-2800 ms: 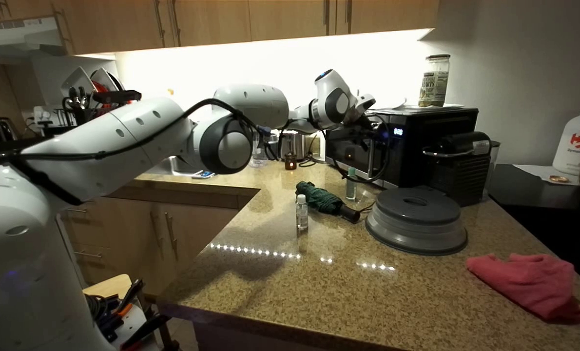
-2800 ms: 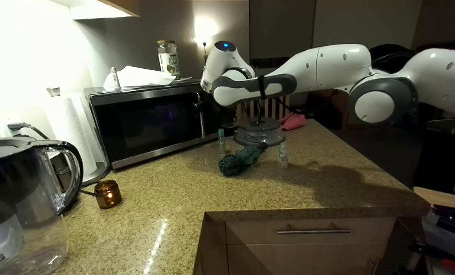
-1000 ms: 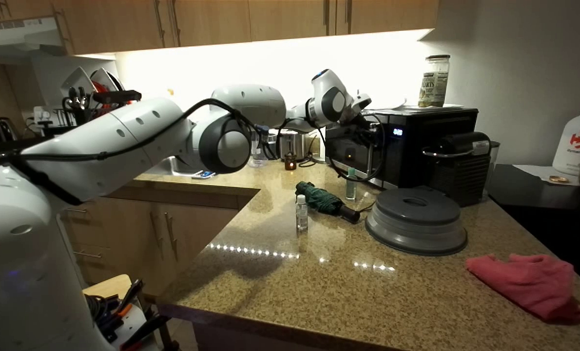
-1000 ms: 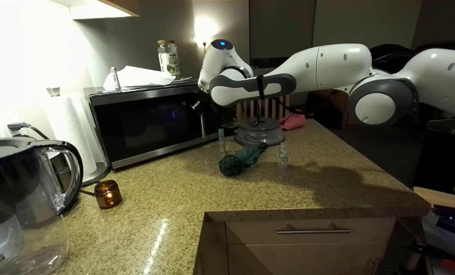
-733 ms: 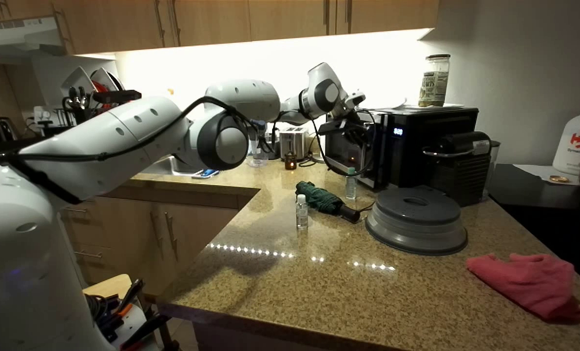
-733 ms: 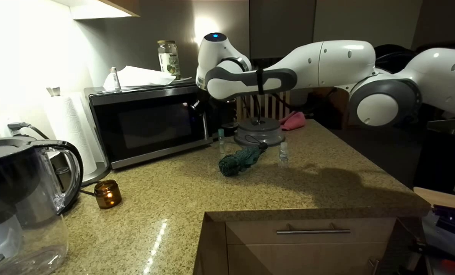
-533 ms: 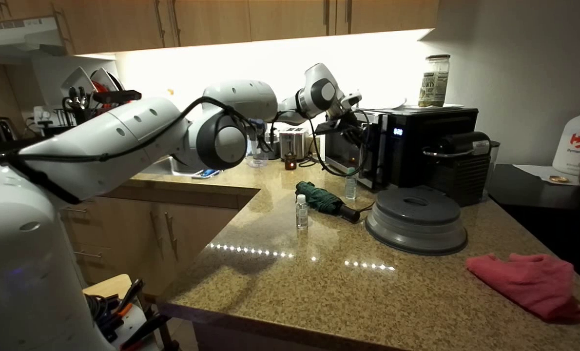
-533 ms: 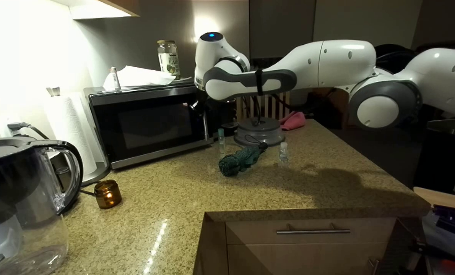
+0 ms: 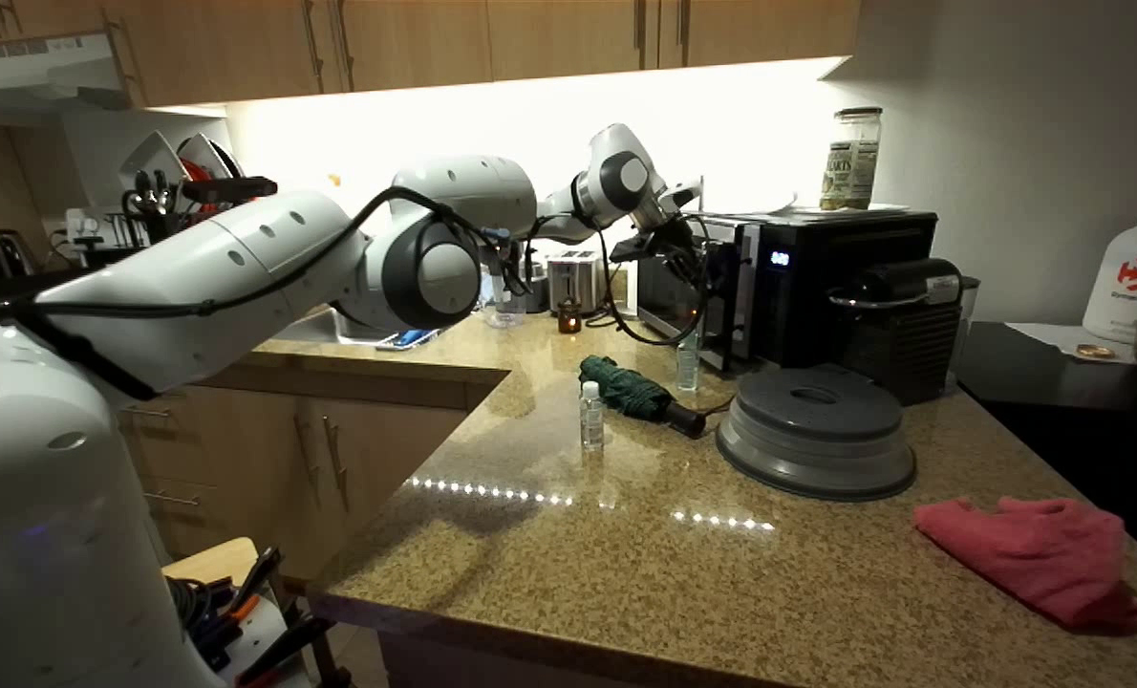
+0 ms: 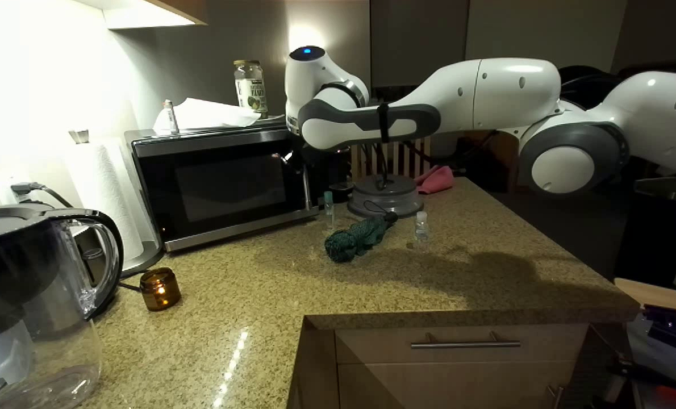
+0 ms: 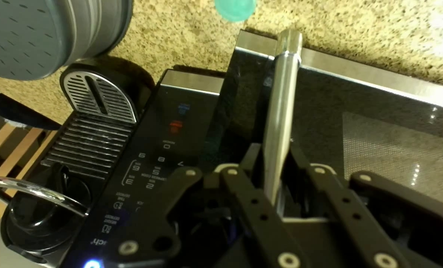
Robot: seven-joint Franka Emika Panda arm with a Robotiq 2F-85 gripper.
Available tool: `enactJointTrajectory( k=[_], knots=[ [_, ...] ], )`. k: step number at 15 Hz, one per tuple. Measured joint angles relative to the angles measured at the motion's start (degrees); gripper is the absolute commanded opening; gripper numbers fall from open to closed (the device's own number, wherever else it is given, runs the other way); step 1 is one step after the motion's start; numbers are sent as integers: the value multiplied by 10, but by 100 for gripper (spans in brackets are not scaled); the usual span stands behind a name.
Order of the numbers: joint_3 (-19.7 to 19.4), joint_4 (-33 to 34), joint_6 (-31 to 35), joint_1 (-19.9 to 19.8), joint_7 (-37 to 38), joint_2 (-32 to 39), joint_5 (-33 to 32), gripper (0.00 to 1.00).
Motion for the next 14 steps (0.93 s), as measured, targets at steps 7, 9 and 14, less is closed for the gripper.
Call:
enactJointTrajectory(
  k=[7,9,14],
  knots=[
    [-10,2,-14,8,18,0,0,9],
    [-10,3,-18,9,20,0,0,9],
    [-9,4,-21,10,21,0,0,9]
  ],
)
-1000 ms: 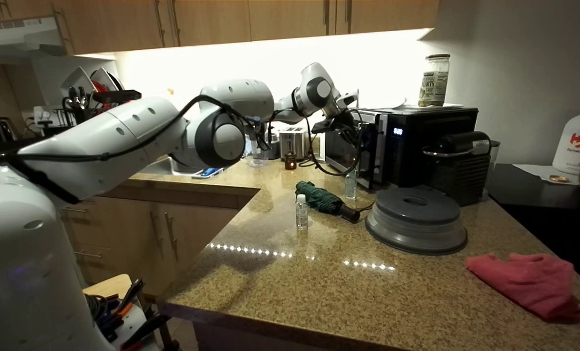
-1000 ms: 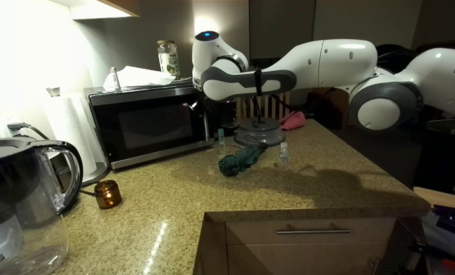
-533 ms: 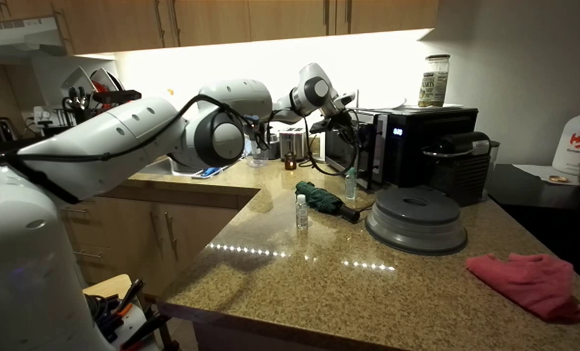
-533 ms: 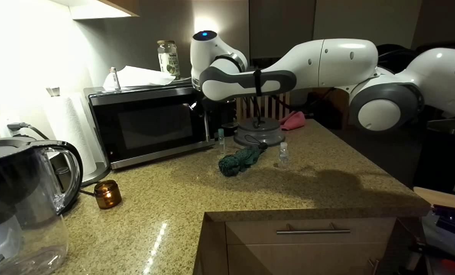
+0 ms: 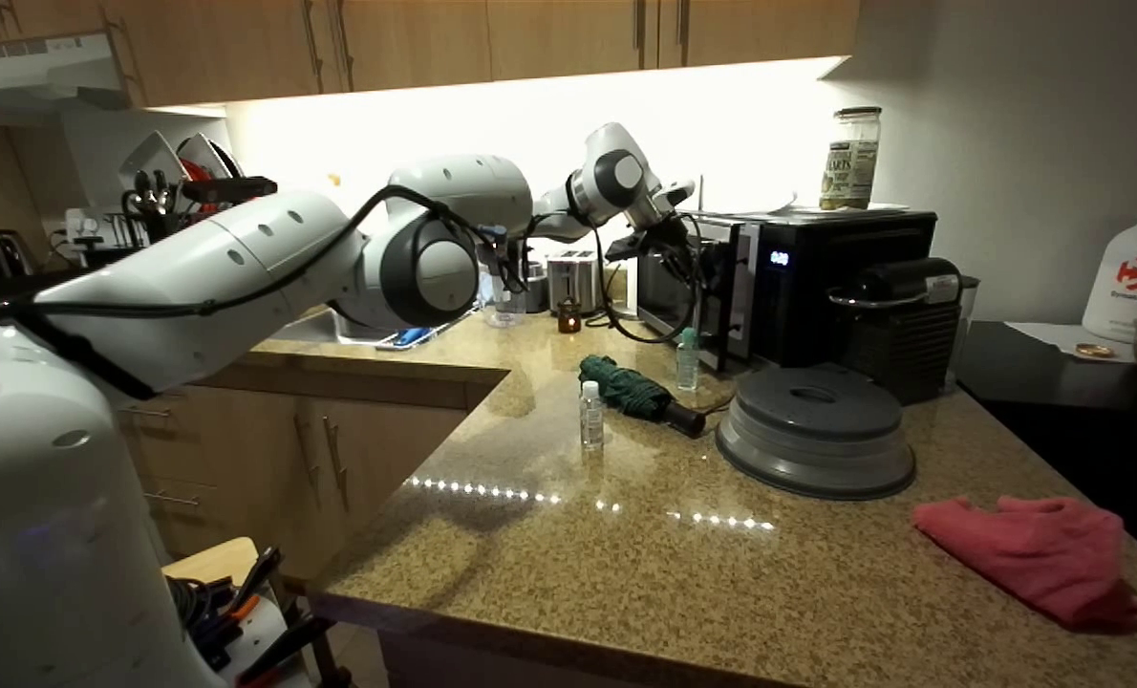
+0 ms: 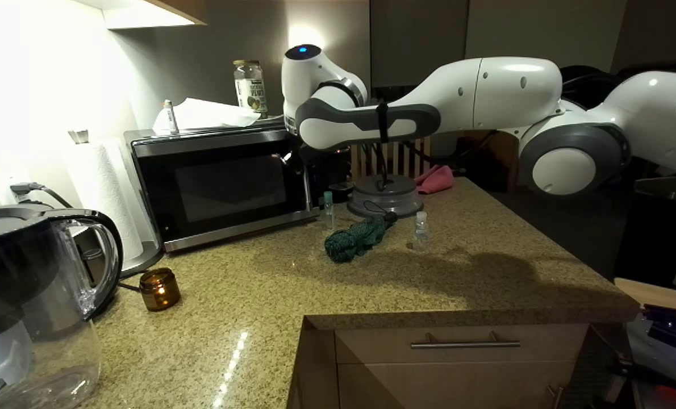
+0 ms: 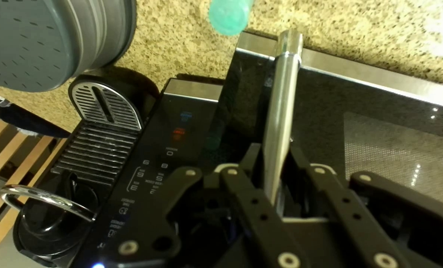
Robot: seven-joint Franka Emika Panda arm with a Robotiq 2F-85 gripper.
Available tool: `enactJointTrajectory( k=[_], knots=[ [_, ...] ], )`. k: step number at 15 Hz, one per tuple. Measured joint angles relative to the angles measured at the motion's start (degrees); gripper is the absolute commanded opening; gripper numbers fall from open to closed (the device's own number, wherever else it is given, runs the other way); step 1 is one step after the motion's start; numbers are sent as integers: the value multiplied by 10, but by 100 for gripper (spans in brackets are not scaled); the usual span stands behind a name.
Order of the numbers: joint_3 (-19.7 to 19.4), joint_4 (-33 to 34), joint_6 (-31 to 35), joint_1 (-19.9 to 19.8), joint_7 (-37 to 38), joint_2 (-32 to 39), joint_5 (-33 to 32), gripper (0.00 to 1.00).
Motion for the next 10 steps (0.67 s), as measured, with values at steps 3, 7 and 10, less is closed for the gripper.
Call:
enactJointTrajectory(
  k=[3,7,10],
  knots=[
    [0,2,-4,1,1,0,0,9],
    [1,6,-7,1,2,2,0,9],
    [0,11,-10,1,2,5,0,9]
  ],
)
